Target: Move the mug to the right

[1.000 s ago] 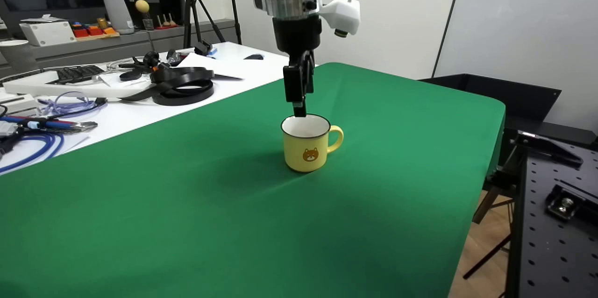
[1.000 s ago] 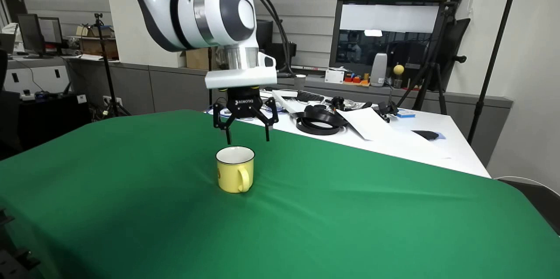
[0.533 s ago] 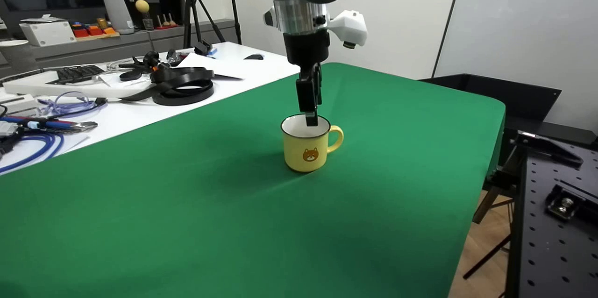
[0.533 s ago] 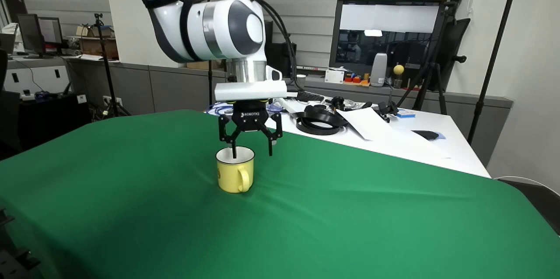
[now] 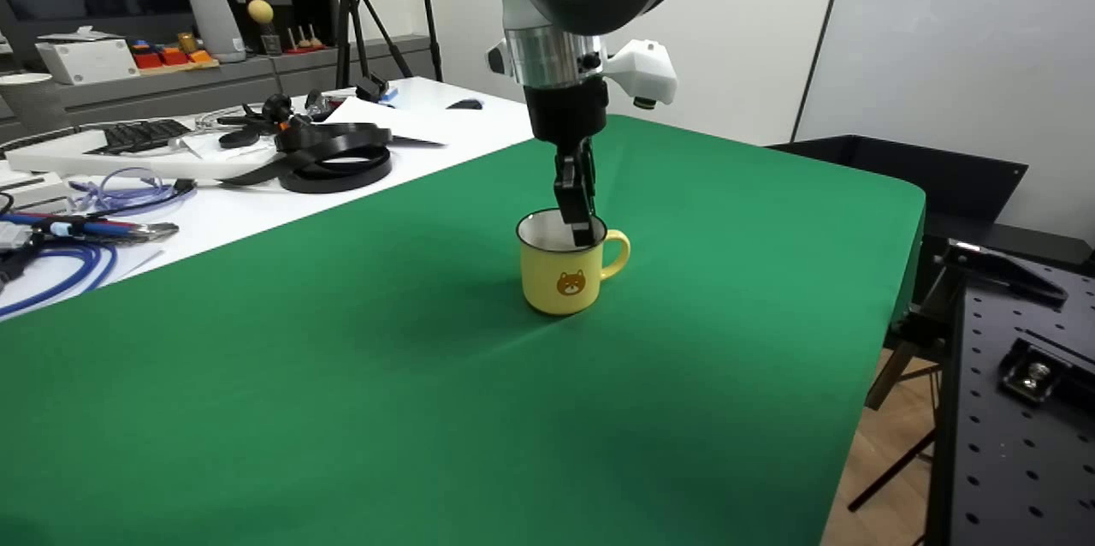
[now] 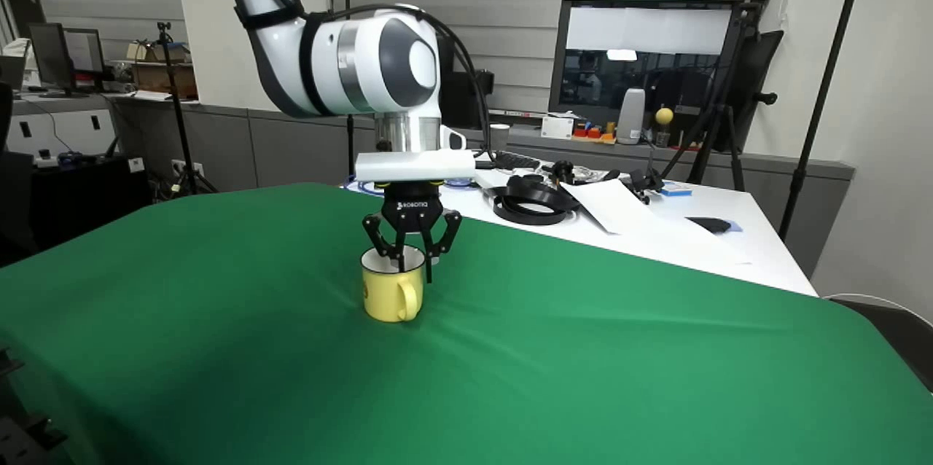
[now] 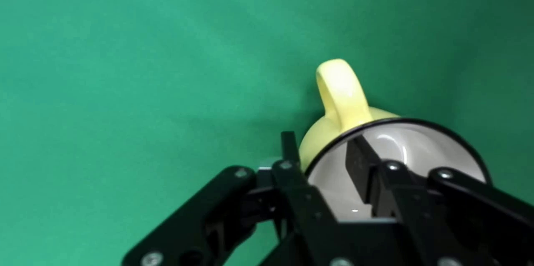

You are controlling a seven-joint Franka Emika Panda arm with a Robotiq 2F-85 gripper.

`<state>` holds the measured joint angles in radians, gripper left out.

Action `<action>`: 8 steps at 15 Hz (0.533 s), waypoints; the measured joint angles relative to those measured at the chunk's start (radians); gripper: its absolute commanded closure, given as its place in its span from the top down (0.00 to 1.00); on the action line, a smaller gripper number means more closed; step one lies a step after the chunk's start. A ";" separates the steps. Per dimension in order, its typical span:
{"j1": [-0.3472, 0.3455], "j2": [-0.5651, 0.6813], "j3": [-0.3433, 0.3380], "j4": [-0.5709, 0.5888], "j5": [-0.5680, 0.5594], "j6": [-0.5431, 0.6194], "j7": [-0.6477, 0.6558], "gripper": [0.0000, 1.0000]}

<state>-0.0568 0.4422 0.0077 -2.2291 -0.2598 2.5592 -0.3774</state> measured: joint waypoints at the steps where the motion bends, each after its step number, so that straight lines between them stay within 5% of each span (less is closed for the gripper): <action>1: 0.002 0.000 0.002 0.001 0.000 0.000 -0.001 0.02; 8: -0.003 -0.005 0.012 0.003 0.010 -0.005 -0.015 0.03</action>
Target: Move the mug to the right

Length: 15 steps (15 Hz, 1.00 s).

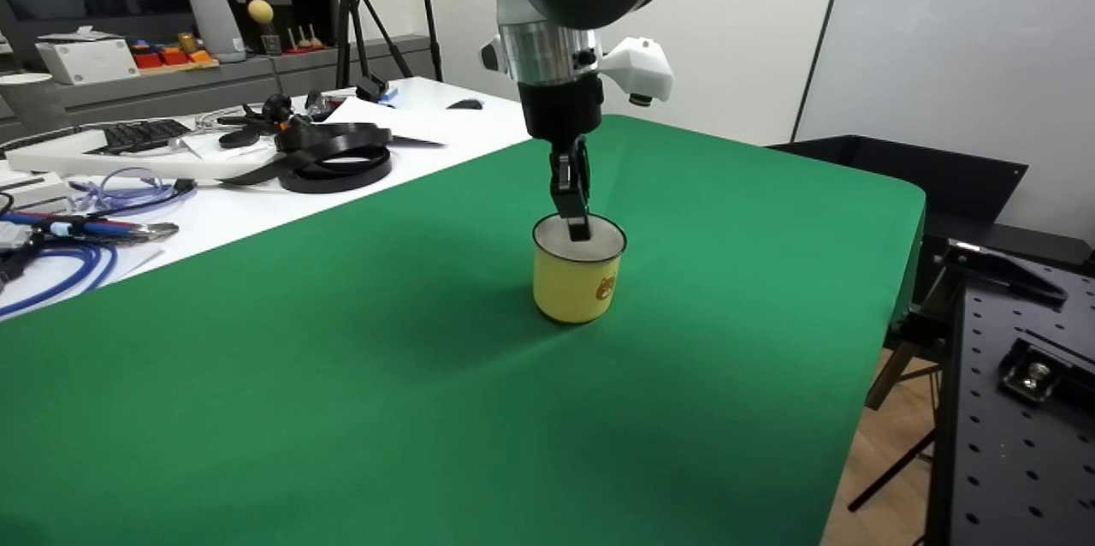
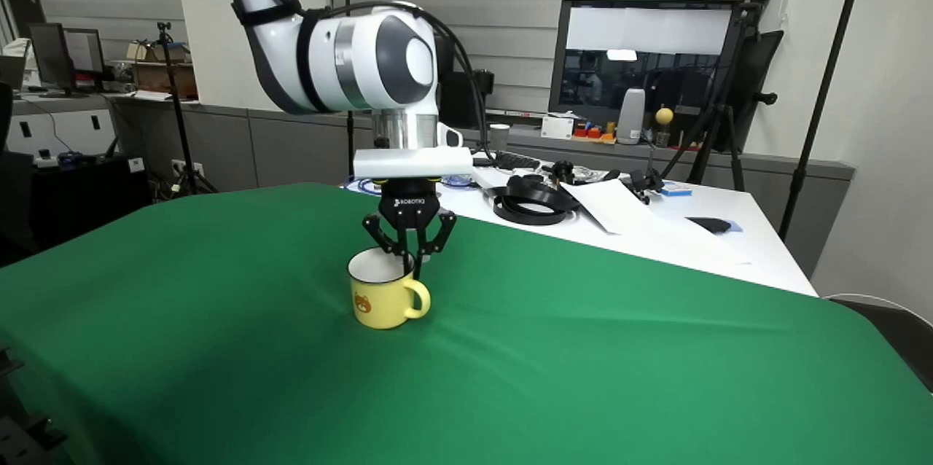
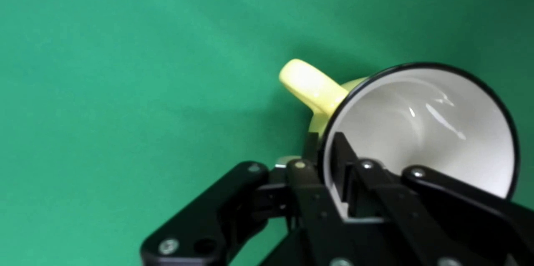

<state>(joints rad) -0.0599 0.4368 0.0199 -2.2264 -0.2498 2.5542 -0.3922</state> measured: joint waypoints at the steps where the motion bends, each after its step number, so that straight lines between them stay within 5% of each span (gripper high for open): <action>1: -0.006 0.000 -0.001 0.000 0.010 -0.003 -0.001 0.03; 8: -0.090 -0.029 -0.031 0.038 0.125 -0.115 0.002 0.03; 15: -0.099 -0.034 -0.107 0.094 0.126 -0.236 0.088 0.03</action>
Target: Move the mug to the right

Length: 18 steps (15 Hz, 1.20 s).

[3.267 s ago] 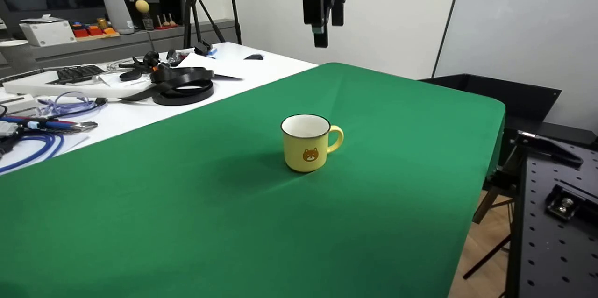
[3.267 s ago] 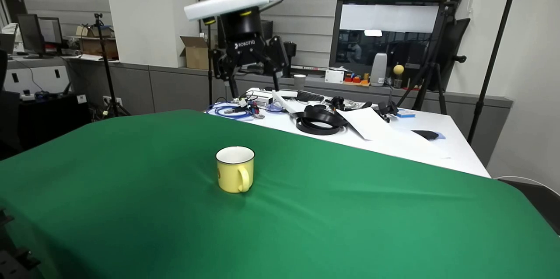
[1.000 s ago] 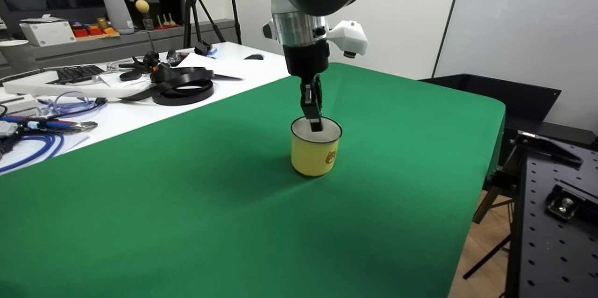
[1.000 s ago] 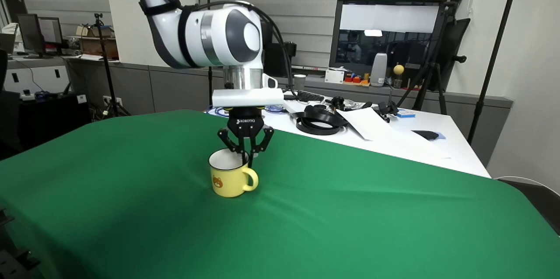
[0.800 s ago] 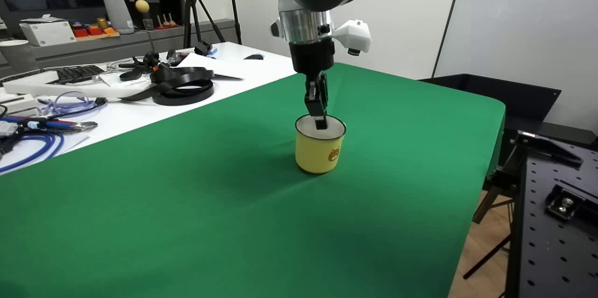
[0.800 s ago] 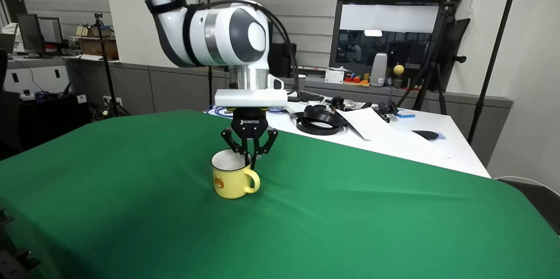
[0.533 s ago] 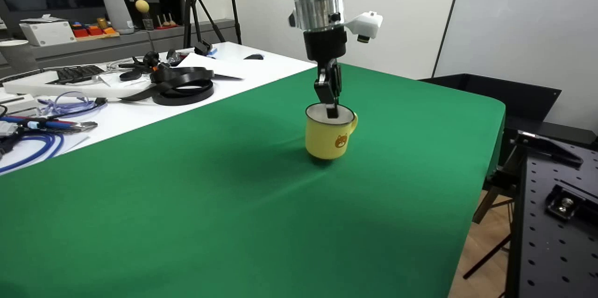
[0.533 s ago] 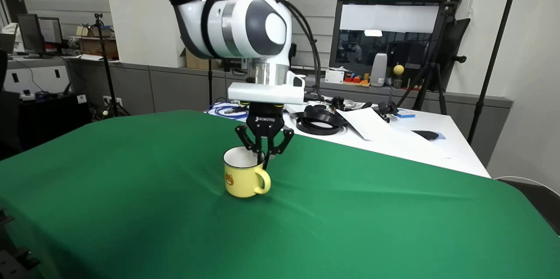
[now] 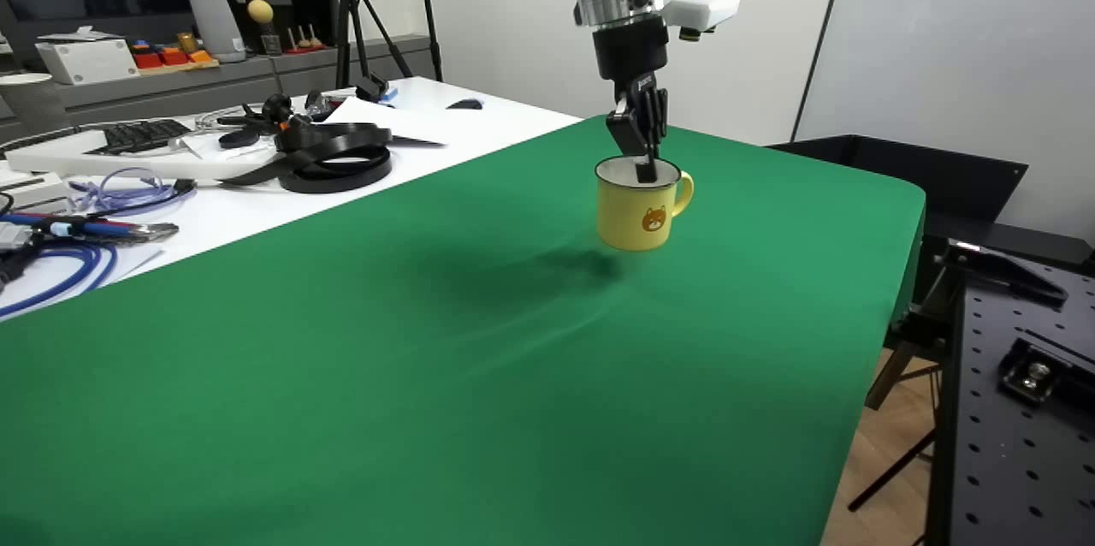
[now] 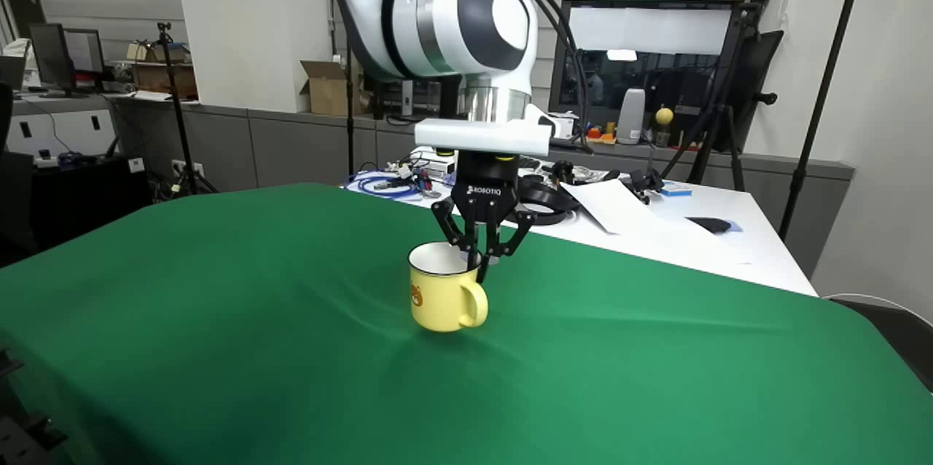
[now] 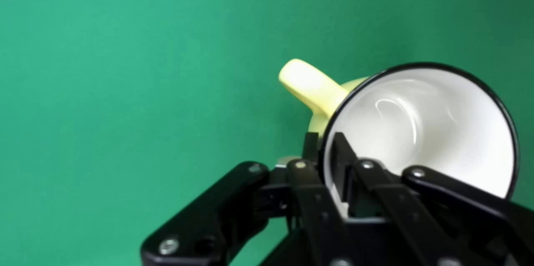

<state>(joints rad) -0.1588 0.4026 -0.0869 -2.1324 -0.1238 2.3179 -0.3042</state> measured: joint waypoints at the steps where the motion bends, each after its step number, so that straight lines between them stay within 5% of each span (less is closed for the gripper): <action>1: 0.000 0.008 -0.007 0.005 -0.002 -0.005 0.014 0.03; 5: 0.000 0.065 -0.025 0.030 -0.011 -0.006 0.052 0.03; 6: 0.000 0.082 -0.028 0.038 -0.011 -0.006 0.056 0.37; 7: 0.000 0.100 -0.029 0.046 -0.011 -0.006 0.061 0.37; 16: 0.004 0.109 -0.027 0.095 -0.013 -0.034 0.065 0.98; 18: 0.011 0.074 -0.027 0.091 -0.020 -0.032 0.065 1.00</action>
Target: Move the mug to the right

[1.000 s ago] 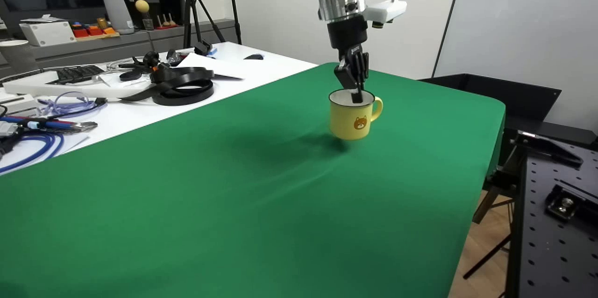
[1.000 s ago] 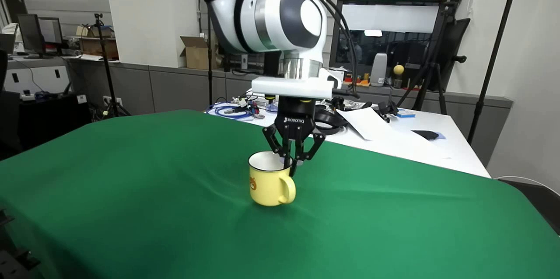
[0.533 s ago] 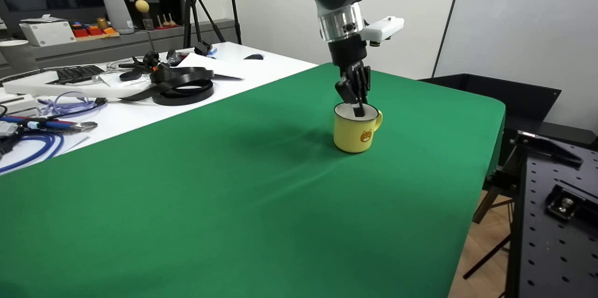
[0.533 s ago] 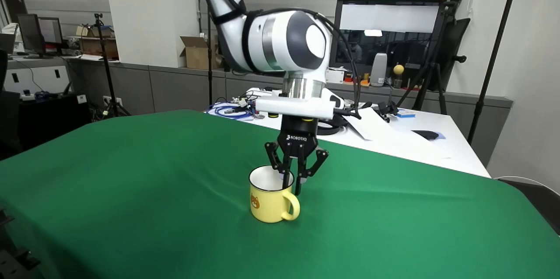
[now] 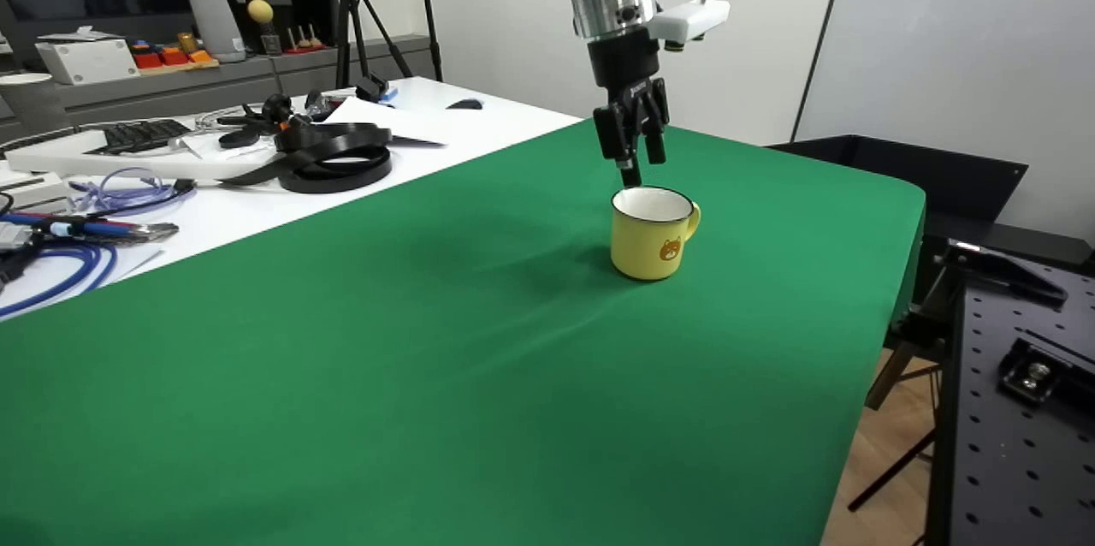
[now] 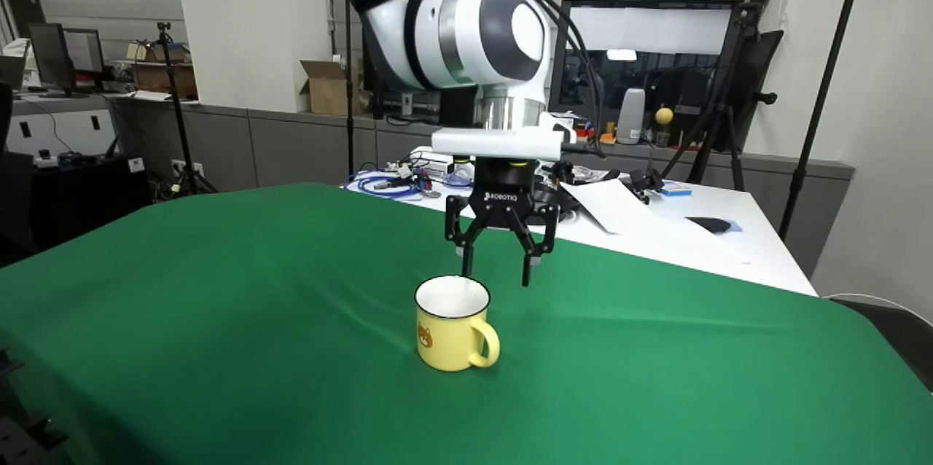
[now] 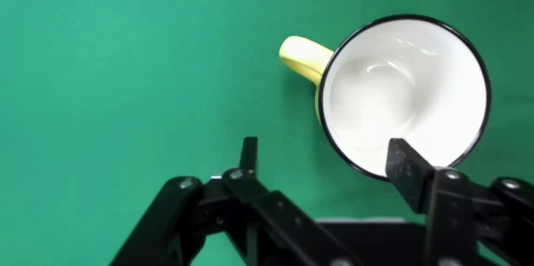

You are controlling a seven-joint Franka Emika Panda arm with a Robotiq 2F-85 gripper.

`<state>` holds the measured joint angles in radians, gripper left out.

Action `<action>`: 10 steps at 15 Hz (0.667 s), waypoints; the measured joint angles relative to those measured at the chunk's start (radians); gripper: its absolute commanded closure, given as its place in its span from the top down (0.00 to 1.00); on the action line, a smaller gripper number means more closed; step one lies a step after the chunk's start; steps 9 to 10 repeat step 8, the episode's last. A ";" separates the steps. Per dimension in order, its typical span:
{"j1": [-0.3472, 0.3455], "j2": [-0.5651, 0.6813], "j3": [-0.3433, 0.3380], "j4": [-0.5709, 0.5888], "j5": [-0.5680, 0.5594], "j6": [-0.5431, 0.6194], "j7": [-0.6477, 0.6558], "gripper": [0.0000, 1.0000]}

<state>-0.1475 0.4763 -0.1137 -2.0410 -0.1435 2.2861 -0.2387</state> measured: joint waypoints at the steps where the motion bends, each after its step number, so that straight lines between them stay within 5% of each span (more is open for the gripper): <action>1: 0.005 -0.023 0.000 -0.005 -0.008 0.003 0.000 1.00; 10: 0.042 -0.213 0.004 -0.103 -0.035 0.032 0.002 1.00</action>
